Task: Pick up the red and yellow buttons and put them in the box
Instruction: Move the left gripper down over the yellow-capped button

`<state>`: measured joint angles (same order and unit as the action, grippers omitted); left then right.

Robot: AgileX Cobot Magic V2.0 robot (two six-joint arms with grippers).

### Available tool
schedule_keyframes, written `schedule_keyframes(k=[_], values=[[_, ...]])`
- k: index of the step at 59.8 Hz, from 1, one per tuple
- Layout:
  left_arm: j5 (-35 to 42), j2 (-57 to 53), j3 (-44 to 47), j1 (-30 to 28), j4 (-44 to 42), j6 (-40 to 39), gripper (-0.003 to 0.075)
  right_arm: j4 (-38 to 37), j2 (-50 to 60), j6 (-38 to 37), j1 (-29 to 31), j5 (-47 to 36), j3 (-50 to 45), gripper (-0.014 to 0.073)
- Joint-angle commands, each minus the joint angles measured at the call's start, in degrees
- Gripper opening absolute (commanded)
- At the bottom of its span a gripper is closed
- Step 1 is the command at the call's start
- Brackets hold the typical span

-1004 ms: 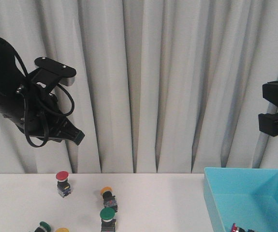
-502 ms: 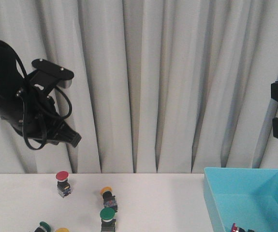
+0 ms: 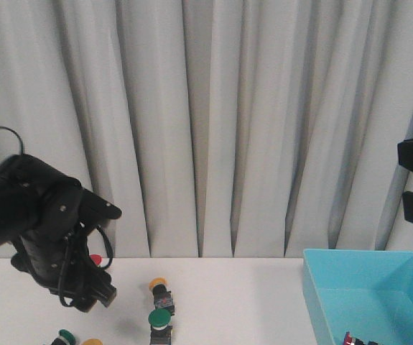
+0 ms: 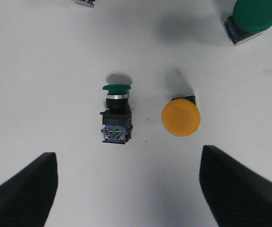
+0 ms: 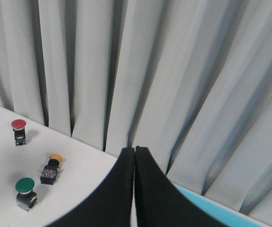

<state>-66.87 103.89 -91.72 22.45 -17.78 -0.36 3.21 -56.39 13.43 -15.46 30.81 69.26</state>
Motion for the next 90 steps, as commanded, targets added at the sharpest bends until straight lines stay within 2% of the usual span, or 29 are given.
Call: schedule_keyframes(k=[1,9,32,74,90], values=[[1.95,-0.4,-1.37,0.04,-1.06,-2.59,0.0592,0.12,0.6,-0.06,-0.1,-2.98,1.76,-0.0008],[2.0,2.83,-1.37,0.04,-0.54,-4.84,0.0578,0.12,0.6,-0.06,-0.1,-2.26,1.76,-0.0008],[2.85,8.69,-1.37,0.04,3.52,-4.86,0.0578,-0.31,0.42,-0.06,-0.1,-1.17,1.7,-0.0008],[4.71,10.64,-1.37,0.0,3.41,-4.86,0.0578,-0.31,0.42,-0.06,-0.1,-0.99,1.7,-0.0008],[4.43,10.64,-1.37,-1.86,5.0,-4.92,0.0578,-0.31,0.42,-0.06,-0.1,-0.83,1.7,-0.0008]])
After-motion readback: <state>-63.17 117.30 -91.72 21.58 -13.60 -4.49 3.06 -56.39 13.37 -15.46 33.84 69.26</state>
